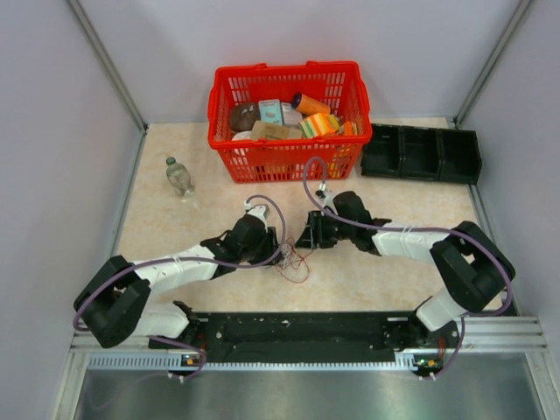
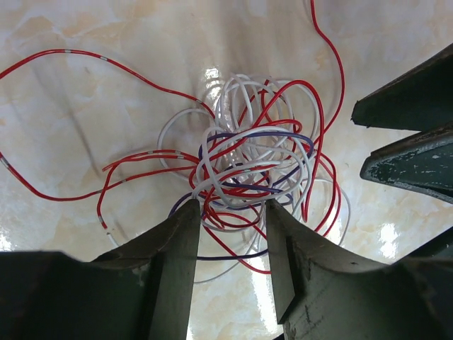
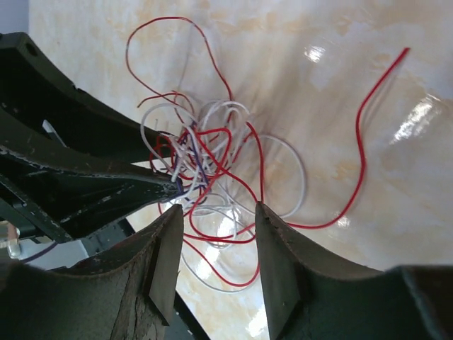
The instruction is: Untangle the cables
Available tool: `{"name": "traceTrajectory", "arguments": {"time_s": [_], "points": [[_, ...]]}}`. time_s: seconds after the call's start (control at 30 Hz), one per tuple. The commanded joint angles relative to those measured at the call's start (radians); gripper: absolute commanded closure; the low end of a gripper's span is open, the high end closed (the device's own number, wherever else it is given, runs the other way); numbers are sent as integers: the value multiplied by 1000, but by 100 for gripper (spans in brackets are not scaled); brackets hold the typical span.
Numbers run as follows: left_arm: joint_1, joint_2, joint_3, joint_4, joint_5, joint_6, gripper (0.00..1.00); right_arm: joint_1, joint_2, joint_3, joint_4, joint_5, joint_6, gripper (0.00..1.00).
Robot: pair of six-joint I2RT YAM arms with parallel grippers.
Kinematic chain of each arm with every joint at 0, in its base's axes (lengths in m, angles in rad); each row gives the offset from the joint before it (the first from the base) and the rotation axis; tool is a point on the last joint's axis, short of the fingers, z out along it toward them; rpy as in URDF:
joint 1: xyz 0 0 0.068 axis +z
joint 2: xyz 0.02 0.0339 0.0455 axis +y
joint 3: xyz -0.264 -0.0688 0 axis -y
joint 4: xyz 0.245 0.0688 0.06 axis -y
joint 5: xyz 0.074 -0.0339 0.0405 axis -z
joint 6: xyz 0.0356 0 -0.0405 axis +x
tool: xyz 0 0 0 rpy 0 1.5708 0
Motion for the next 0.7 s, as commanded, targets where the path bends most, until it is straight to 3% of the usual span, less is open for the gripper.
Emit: {"name": "traceTrajectory", "arguments": {"time_s": [0.0,0.23,0.37,0.67], "points": [[-2,-42,-24,98,-12,20,52,15,21,53,85,-47,-19,55],[-2,-39,-25,98,-21,14,51,17,87,116,76,-42,-23,63],[-2,-42,-30,100,-21,12,51,15,127,155,67,-51,-28,73],[-2,-39,-28,104,-20,17,46,14,147,161,36,-4,-26,71]]}}
